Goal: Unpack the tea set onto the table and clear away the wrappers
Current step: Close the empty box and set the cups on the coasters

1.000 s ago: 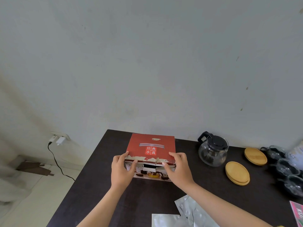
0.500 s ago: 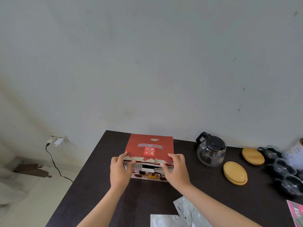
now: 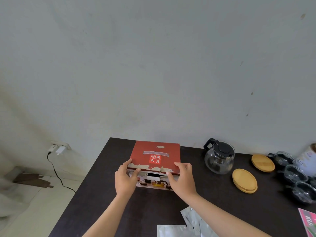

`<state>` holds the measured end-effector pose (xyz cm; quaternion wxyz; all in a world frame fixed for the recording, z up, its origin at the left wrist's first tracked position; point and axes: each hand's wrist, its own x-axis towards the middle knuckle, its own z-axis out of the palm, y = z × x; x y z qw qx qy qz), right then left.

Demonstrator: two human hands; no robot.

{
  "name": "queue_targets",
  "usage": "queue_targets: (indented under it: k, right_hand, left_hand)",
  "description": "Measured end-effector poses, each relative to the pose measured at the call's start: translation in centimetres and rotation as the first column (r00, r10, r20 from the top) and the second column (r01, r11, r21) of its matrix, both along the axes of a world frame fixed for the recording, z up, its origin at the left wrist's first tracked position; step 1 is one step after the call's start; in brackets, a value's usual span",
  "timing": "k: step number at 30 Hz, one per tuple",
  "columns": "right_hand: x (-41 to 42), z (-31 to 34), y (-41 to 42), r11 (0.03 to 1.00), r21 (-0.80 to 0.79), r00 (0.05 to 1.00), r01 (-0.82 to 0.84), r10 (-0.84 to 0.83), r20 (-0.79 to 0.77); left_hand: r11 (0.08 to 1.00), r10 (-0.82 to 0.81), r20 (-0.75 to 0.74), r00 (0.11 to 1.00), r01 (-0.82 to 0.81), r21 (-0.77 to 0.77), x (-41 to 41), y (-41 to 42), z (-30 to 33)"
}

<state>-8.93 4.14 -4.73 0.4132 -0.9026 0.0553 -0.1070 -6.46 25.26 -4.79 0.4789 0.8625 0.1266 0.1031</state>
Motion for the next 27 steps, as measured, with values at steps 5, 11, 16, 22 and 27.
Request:
queue_targets:
  k: [5,11,16,22,27]
  right_hand:
    - [0.0,0.2,0.0,1.0,-0.005,1.0,-0.006,0.006,-0.009]
    - [0.1,0.4,-0.1,1.0,-0.011,1.0,-0.011,0.01,-0.023]
    - [0.2,0.8,0.2,1.0,0.026,1.0,0.001,0.0,-0.029]
    - [0.2,1.2,0.1,0.999,0.045,0.999,-0.006,0.008,-0.036]
    - [0.2,1.3,0.0,0.999,0.04,0.999,-0.003,0.005,-0.04]
  left_hand:
    - [0.998,0.043,-0.054,0.998,-0.04,0.051,-0.1,-0.7,0.2]
    - [0.994,0.091,-0.129,0.987,-0.098,-0.051,0.5,-1.1,-0.1]
    - [0.988,0.118,-0.152,0.981,-0.132,-0.082,1.1,-1.4,0.1]
    - [0.988,0.129,-0.18,0.975,-0.142,-0.062,1.0,-1.9,0.4]
    - [0.984,0.152,-0.186,0.971,-0.166,-0.061,1.2,-2.2,0.3]
